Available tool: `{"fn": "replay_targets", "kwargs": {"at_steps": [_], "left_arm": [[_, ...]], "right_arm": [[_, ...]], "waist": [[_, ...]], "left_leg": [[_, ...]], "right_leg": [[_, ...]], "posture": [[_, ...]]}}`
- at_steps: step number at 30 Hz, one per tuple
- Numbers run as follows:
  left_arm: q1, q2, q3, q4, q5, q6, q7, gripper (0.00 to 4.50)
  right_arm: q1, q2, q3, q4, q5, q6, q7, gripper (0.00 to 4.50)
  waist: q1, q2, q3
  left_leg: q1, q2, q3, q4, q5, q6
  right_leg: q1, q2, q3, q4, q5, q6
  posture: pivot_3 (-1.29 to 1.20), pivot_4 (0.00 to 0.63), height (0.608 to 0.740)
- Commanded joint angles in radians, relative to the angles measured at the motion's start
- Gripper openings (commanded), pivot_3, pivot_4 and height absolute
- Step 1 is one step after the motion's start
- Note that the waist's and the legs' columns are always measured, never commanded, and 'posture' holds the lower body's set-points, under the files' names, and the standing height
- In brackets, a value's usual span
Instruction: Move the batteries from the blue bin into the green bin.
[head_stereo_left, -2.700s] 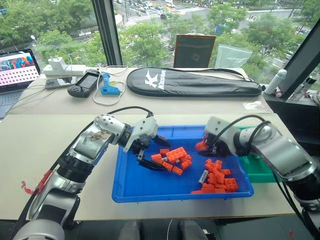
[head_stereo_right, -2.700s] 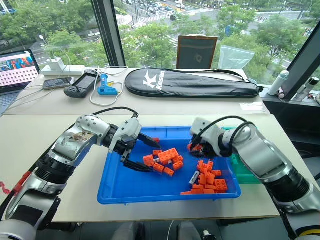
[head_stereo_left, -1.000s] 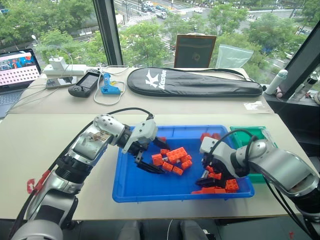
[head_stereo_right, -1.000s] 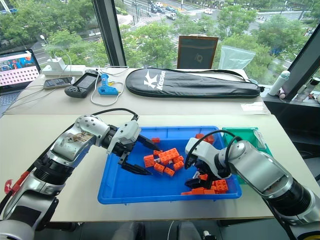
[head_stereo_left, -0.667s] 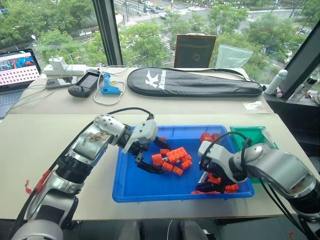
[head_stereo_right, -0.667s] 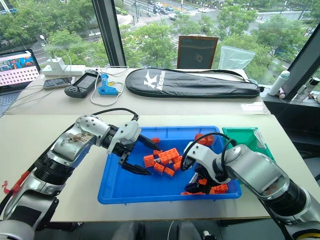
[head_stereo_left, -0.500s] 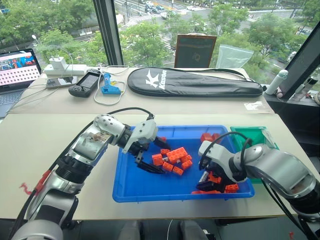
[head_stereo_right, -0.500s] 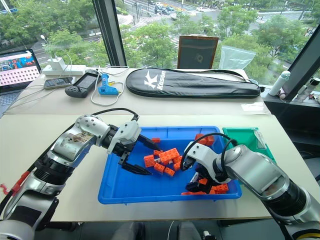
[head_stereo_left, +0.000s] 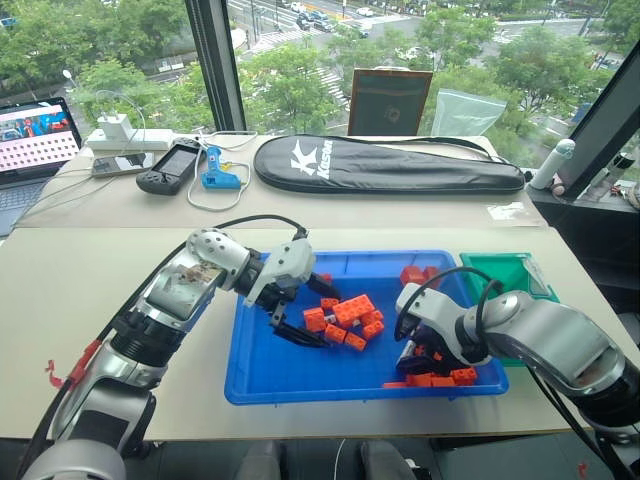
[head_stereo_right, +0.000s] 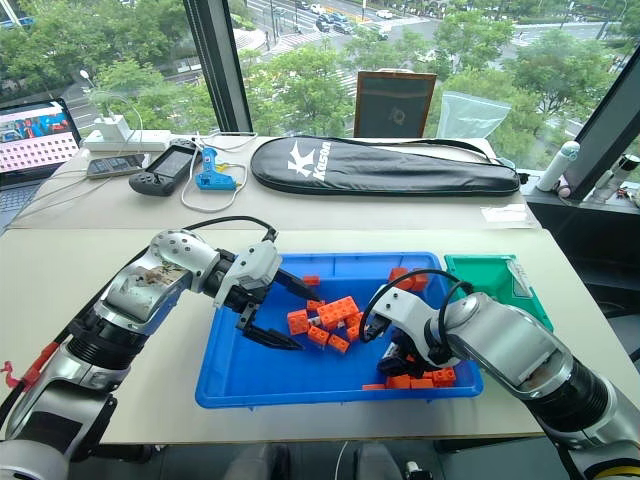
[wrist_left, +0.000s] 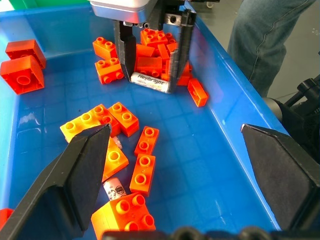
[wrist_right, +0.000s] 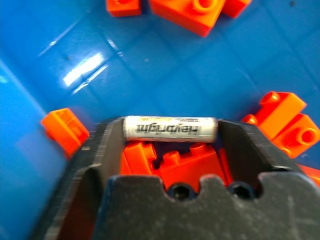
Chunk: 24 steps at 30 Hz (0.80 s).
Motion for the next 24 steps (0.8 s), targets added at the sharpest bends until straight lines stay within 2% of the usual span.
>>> {"fn": "replay_targets", "kwargs": {"at_steps": [1,5,8,14,20,24], "left_arm": [[-0.015,0.0,0.009,-0.008,-0.004,-0.005,-0.002,4.5],[-0.018,-0.009,0.016,-0.003,-0.009,-0.016,0.001,4.5],[-0.066,-0.073,0.06,0.058,-0.019,0.005,0.084,4.5],[-0.103,-0.13,0.112,0.076,-0.078,0.035,0.113,4.5],[-0.142,-0.182,0.145,0.096,-0.115,0.062,0.147,4.5],[-0.148,-0.194,0.156,0.094,-0.125,0.072,0.159,4.5]], "right_arm": [[-0.022,-0.005,-0.046,-0.006,0.011,-0.032,0.002,2.53],[-0.059,0.028,-0.18,-0.021,0.072,-0.007,0.038,2.53],[-0.091,0.037,-0.316,-0.04,0.133,0.058,0.069,2.53],[-0.062,-0.152,-0.518,-0.007,0.138,0.048,0.088,2.53],[0.102,-0.403,-0.643,0.159,0.016,-0.115,0.072,2.53],[0.194,-0.422,-0.709,0.249,-0.038,-0.221,0.053,2.53]], "waist": [[0.0,0.0,0.0],[0.0,0.0,0.0],[0.003,0.0,0.0],[0.012,0.0,0.0],[0.014,0.0,0.0],[0.004,0.0,0.0]], "left_leg": [[0.0,0.0,0.0,0.0,0.0,0.0],[0.0,0.0,0.0,0.0,0.0,0.0],[0.0,0.0,-0.001,0.0,0.0,0.0],[-0.002,-0.002,-0.001,0.0,-0.001,0.001],[-0.002,-0.002,-0.001,-0.001,-0.001,0.002],[-0.001,-0.002,0.0,0.0,-0.001,0.002]], "right_leg": [[0.0,0.0,0.0,0.0,0.0,0.0],[0.0,0.0,0.0,0.0,0.0,0.0],[0.0,0.0,0.0,0.0,0.0,0.0],[0.0,-0.002,-0.001,-0.003,0.0,0.001],[0.001,-0.002,-0.001,-0.003,-0.001,0.001],[0.001,-0.002,0.0,-0.003,0.0,0.001]], "posture": [[0.0,0.15,0.734],[0.0,0.15,0.734],[0.0,0.15,0.734],[0.0,0.15,0.734],[0.0,0.15,0.734],[0.0,0.15,0.734]]}}
